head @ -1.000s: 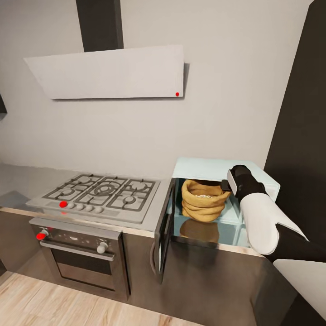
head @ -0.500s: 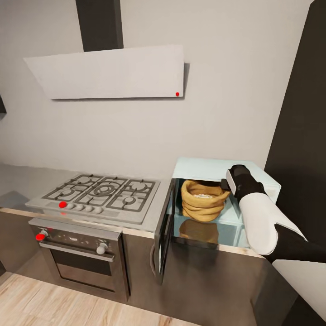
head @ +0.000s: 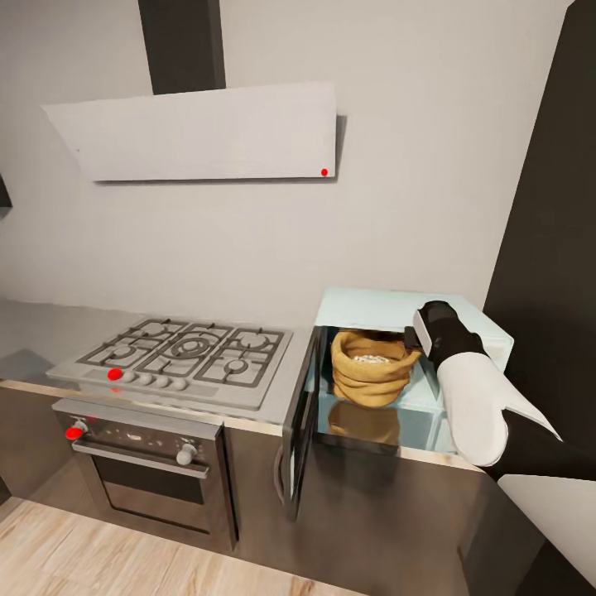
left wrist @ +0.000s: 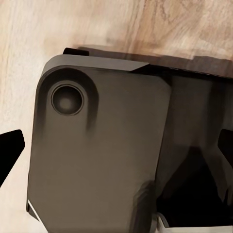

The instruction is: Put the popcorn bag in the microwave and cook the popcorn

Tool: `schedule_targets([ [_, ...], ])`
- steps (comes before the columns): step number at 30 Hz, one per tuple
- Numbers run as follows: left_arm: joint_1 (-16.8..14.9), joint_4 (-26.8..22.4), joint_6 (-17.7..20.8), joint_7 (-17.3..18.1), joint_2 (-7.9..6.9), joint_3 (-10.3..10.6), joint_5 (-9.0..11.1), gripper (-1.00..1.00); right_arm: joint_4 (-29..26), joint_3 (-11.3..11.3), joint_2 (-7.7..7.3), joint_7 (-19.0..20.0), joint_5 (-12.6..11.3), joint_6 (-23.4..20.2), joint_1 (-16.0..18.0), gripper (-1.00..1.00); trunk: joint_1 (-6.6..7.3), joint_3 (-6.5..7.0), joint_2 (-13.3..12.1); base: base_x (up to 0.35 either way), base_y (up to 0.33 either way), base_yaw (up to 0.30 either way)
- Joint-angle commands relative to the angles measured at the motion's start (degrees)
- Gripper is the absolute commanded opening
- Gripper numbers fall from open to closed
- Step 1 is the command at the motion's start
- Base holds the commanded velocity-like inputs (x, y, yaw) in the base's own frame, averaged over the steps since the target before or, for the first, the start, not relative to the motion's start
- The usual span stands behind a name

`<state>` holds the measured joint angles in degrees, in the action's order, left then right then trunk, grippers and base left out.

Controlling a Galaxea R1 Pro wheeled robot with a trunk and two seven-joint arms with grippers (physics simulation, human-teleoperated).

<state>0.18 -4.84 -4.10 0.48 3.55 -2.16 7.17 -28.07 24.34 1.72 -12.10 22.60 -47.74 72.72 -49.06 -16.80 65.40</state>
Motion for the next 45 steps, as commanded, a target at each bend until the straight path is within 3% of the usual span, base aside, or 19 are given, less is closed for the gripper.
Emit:
schedule_targets([
  [1, 0.0, -0.1, -0.1, 0.1, 0.00, -0.2, 0.4, 1.00, -0.1, 0.3, 0.11, -0.3, -0.3, -0.1, 0.1, 1.00, 0.00, -0.06, 0.0, 0.000, 0.000, 0.000],
  [10, 0.0, -0.1, 0.0, 0.1, 0.04, -0.1, 0.4, 1.00, -0.1, 0.3, 0.12, 0.0, -0.4, -1.2, 0.1, 1.00, 0.00, -0.06, 0.0, 0.000, 0.000, 0.000],
  [14, 0.0, -0.1, 0.0, 0.1, 0.05, -0.1, 0.4, 1.00, -3.1, 0.4, 0.29, 0.2, -0.8, -4.3, 0.1, 1.00, 0.00, -0.06, 0.0, 0.000, 0.000, 0.000],
  [18, 0.0, -0.1, 0.0, 0.1, 0.06, -0.1, 0.4, 1.00, -10.9, 0.4, 3.11, 0.3, -1.0, -10.9, 0.1, 1.00, 0.00, -0.06, 0.0, -0.021, 0.000, 0.000],
  [20, 0.0, -0.1, 0.0, 0.1, 0.06, -0.2, 0.4, 1.00, -12.4, 0.3, 3.81, 0.3, -1.0, -12.3, 0.1, 1.00, 0.00, -0.06, 0.0, -0.175, 0.000, 0.000],
  [36, 0.0, -0.1, -0.1, 0.0, 0.14, -0.1, 0.4, 1.00, -13.2, 0.2, 4.17, 0.4, -1.0, -12.3, 0.1, 1.00, 0.00, -0.06, 0.0, -0.337, 0.000, 0.000],
  [40, 0.0, -0.2, -0.1, 0.0, 0.12, -0.2, 0.5, 1.00, -11.9, 0.6, 5.37, 1.5, -2.6, -10.9, -1.3, 1.00, 0.00, -0.06, 0.0, 0.000, 0.000, 0.000],
  [45, 0.0, -0.2, -0.1, 0.0, 0.06, -0.2, 0.6, 1.00, -13.6, 0.8, 4.19, -0.1, -3.8, -12.3, -2.9, 1.00, 0.00, -0.06, 0.0, 0.000, 0.000, 0.000],
])
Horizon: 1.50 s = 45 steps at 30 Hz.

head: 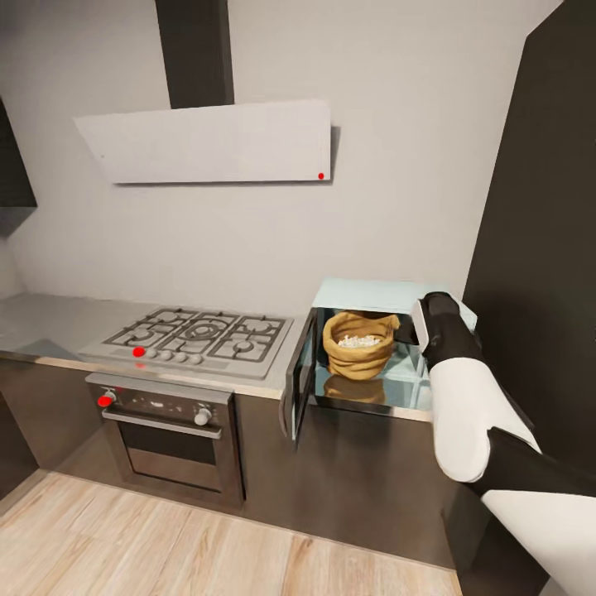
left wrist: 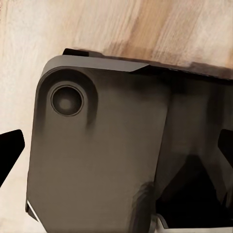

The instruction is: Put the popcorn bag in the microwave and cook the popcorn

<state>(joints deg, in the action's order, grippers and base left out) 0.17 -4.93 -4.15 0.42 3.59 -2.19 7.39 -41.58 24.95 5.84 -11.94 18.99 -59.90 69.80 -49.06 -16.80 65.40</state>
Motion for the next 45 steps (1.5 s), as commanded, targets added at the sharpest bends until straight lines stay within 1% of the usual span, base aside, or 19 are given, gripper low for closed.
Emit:
schedule_targets([
  [1, 0.0, -0.1, -0.1, 0.0, 0.02, -0.2, 0.4, 1.00, -0.4, 0.3, -0.03, -0.3, -0.2, -0.1, -0.3, 1.00, 0.00, -0.06, 0.0, 0.000, 0.000, 0.000],
  [5, 0.0, -0.1, -0.1, 0.0, 0.01, -0.2, 0.4, 1.00, -1.7, 0.5, -0.31, -0.1, -0.5, -0.1, -1.6, 1.00, 0.00, -0.06, 0.0, 0.000, 0.000, 0.000],
  [12, 0.1, 0.0, -0.1, 0.1, 0.05, -0.1, 0.4, 1.00, -3.9, 0.3, 0.51, -0.1, -1.1, -0.1, -1.9, 1.00, 0.00, -0.06, 0.0, -0.054, 0.000, 0.000],
  [13, 0.1, 0.0, -0.2, 0.0, 0.06, -0.1, 0.3, 1.00, -18.7, 0.4, 0.50, -0.1, -1.1, -0.1, -1.9, 1.00, 0.00, -0.06, 0.0, -0.287, 0.000, 0.000],
  [22, 0.0, 0.0, -0.2, 0.0, 0.09, -0.1, 0.3, 1.00, -18.3, 0.4, 0.49, 0.5, -1.1, -0.1, -1.9, 1.00, 0.00, -0.06, 0.0, -0.338, 0.000, 0.000],
  [24, 0.0, 0.0, -0.2, 0.0, 0.05, -0.1, 0.3, 1.00, -18.3, 0.4, 0.53, 0.6, -1.1, -0.1, -2.7, 1.00, 0.00, -0.06, 0.0, -0.345, 0.000, 0.000],
  [26, 0.0, 0.0, -0.2, 0.0, 0.02, -0.1, 0.3, 1.00, -18.0, 0.2, 0.65, 1.3, -1.2, -0.1, -5.3, 1.00, 0.00, -0.06, 0.0, -0.345, 0.000, 0.000],
  [29, 0.0, 0.0, -0.2, 0.0, 0.02, -0.1, 0.3, 1.00, -17.4, -0.1, 1.22, 5.8, -1.2, -0.1, -8.9, 1.00, 0.00, -0.06, 0.0, -0.345, 0.000, 0.000],
  [30, 0.1, 0.0, -0.2, 0.0, 0.03, -0.1, 0.3, 1.00, -17.3, -0.1, 2.13, 8.6, -1.0, -0.1, -10.5, 1.00, 0.00, -0.06, 0.0, -0.345, 0.000, 0.000],
  [32, 0.0, 0.0, -0.2, 0.0, 0.02, -0.1, 0.3, 1.00, -17.3, -0.2, 3.47, 11.0, -0.8, 0.4, -13.1, 1.00, 0.00, -0.06, 0.0, -0.345, 0.000, 0.000],
  [33, 0.0, 0.0, -0.2, 0.0, 0.02, -0.1, 0.3, 1.00, -17.2, -0.6, 4.16, 11.9, -0.8, 4.3, -15.0, 1.00, 0.00, -0.06, 0.0, -0.345, 0.000, 0.000],
  [35, 0.0, 0.0, -0.2, -0.1, 0.01, -0.1, 0.3, 1.00, -17.2, -2.1, 4.16, 12.4, -0.7, 8.7, -17.0, 1.00, 0.00, -0.06, 0.0, -0.345, 0.000, 0.000],
  [36, 0.0, 0.0, -0.2, -0.1, 0.01, -0.1, 0.3, 1.00, -17.2, -4.2, 4.16, 12.8, -0.7, 12.4, -18.6, 1.00, 0.00, -0.06, 0.0, -0.334, 0.000, 0.000],
  [37, 0.0, 0.0, -0.2, -0.1, 0.01, -0.1, 0.3, 1.00, -17.2, -5.4, 4.16, 12.9, -0.8, 14.2, -19.4, 1.00, 0.00, -0.06, 0.0, -0.311, 0.000, 0.000],
  [38, 0.0, 0.0, -0.2, -0.1, 0.01, -0.1, 0.4, 1.00, -17.2, -8.6, 4.16, 13.1, -0.8, 20.1, -22.3, 1.00, 0.00, -0.06, 0.0, -0.121, 0.000, 0.000],
  [41, 0.0, 0.0, -0.2, -0.2, 0.01, -0.2, 0.4, 1.00, -17.1, -10.4, 4.16, 13.1, -0.8, 25.5, -24.5, 1.00, 0.00, -0.06, 0.0, -0.053, 0.000, 0.000],
  [42, 0.0, 0.0, -0.2, -0.2, 0.01, -0.2, 0.4, 1.00, -16.5, -10.8, 4.16, 13.1, -0.9, 28.3, -25.2, 1.00, 0.00, -0.06, 0.0, -0.016, 0.000, 0.000],
  [43, 0.0, -0.1, -0.2, -0.2, 0.01, -0.2, 0.4, 1.00, -15.3, -11.0, 4.16, 12.9, -1.0, 30.9, -25.6, 1.00, 0.00, -0.06, 0.0, -0.008, 0.000, 0.000],
  [45, 0.0, -0.1, -0.2, -0.1, 0.01, -0.2, 0.4, 1.00, -13.2, -11.1, 4.16, 12.7, -1.1, 33.4, -25.9, 1.00, 0.00, -0.06, 0.0, -0.004, 0.017, 0.000],
])
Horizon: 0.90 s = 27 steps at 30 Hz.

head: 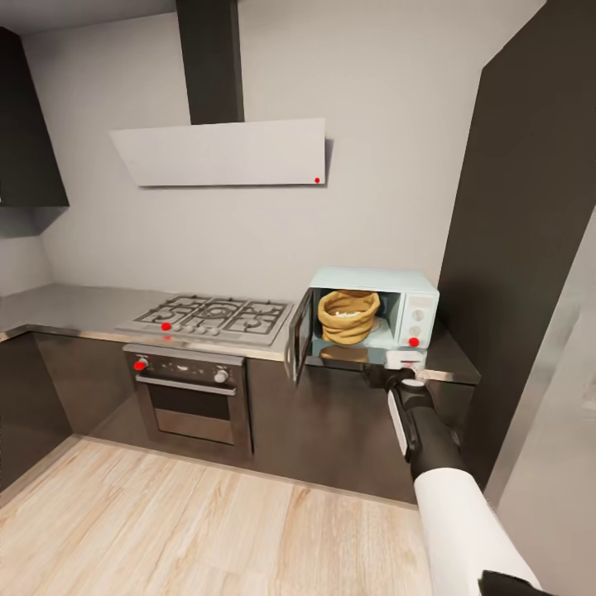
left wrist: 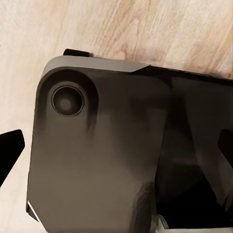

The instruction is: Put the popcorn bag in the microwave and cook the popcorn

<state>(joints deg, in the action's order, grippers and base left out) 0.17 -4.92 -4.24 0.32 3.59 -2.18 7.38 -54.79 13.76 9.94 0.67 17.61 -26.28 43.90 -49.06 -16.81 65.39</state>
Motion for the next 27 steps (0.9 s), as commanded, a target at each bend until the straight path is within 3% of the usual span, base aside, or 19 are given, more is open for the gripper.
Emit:
schedule_targets([
  [1, 0.0, -0.1, 0.0, 0.2, 0.02, -0.2, 0.4, 1.00, 1.3, 0.1, 0.06, 0.0, 0.3, 0.9, 0.0, 1.00, 0.00, -0.06, 0.0, -0.002, 0.161, 0.000],
  [15, 0.0, -0.1, 0.1, 0.4, -0.01, -0.1, 0.2, 1.00, 3.6, 0.1, 0.06, -0.2, 0.2, 2.0, -0.1, 1.00, 0.00, -0.06, 0.0, 0.002, 0.306, 0.000],
  [27, 0.0, 0.0, 0.4, 0.4, -0.07, -0.1, 0.2, 1.00, 3.4, 0.5, 0.06, -0.3, 0.3, 2.4, -0.1, 1.00, 0.00, -0.06, 0.0, 0.147, 0.233, 0.000],
])
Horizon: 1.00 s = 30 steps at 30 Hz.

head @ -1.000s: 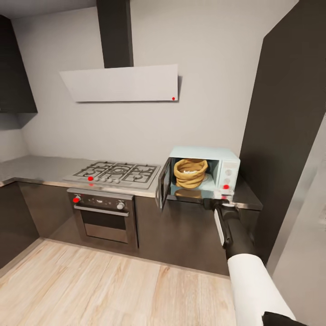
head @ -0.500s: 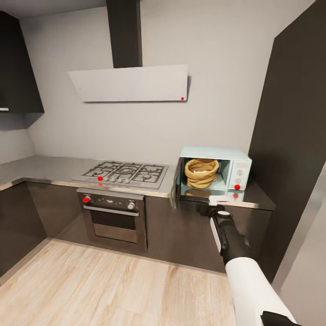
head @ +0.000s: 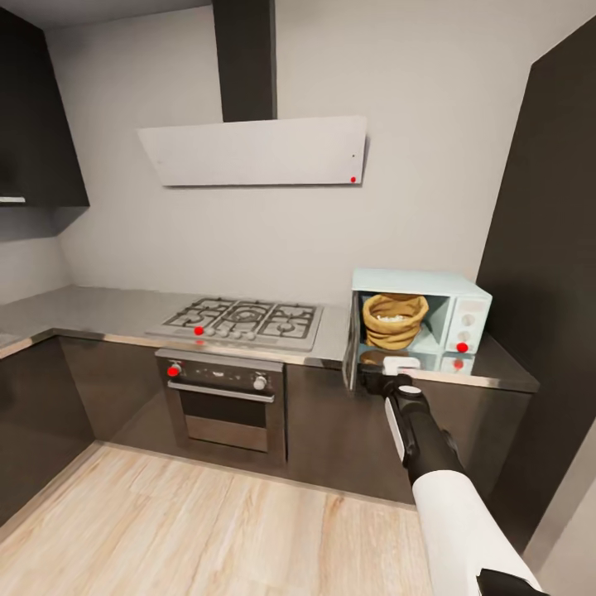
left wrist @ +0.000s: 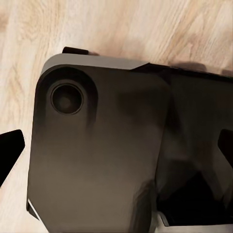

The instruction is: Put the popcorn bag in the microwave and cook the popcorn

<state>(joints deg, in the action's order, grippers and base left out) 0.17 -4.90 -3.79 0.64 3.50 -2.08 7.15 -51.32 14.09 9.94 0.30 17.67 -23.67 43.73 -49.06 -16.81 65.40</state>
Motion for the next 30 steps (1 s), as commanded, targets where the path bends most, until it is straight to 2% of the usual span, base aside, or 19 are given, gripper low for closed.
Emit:
schedule_targets([
  [1, 0.0, -0.1, -0.1, 0.1, 0.01, -0.2, 0.4, 1.00, -0.2, 0.1, 0.06, 0.0, 0.3, 0.1, 0.0, 1.00, -0.01, -0.06, 0.0, 0.023, 0.023, 0.000],
  [3, 0.0, -0.1, -0.1, 0.1, 0.01, -0.2, 0.5, 1.00, -0.5, 0.2, 0.06, -0.8, 0.4, 1.6, 0.0, 1.00, -0.01, -0.06, 0.0, 0.010, 0.010, 0.000],
  [6, 0.0, -0.1, -0.1, 0.1, 0.05, -0.2, 0.5, 1.00, -0.9, 0.3, 0.06, -7.0, 0.3, 5.5, 0.0, 1.00, -0.01, -0.06, 0.0, 0.003, 0.003, 0.000],
  [12, 0.0, -0.1, -0.2, 0.1, 0.05, -0.2, 0.5, 1.00, -0.9, 0.3, 0.06, -10.9, 0.4, 10.9, 0.0, 1.00, -0.01, -0.06, 0.0, 0.000, 0.000, 0.000],
  [16, 0.0, -0.1, -0.2, 0.1, 0.06, -0.2, 0.5, 1.00, -0.9, 0.2, 0.06, -11.0, 0.8, 12.4, 0.0, 1.00, -0.01, -0.06, 0.0, 0.000, 0.000, 0.000],
  [30, 0.0, 0.0, -0.1, 0.1, 0.08, -0.2, 0.4, 1.00, -0.2, 0.2, 0.06, -10.9, 0.6, 13.0, 0.0, 1.00, -0.01, -0.06, 0.0, 0.028, 0.000, 0.000],
])
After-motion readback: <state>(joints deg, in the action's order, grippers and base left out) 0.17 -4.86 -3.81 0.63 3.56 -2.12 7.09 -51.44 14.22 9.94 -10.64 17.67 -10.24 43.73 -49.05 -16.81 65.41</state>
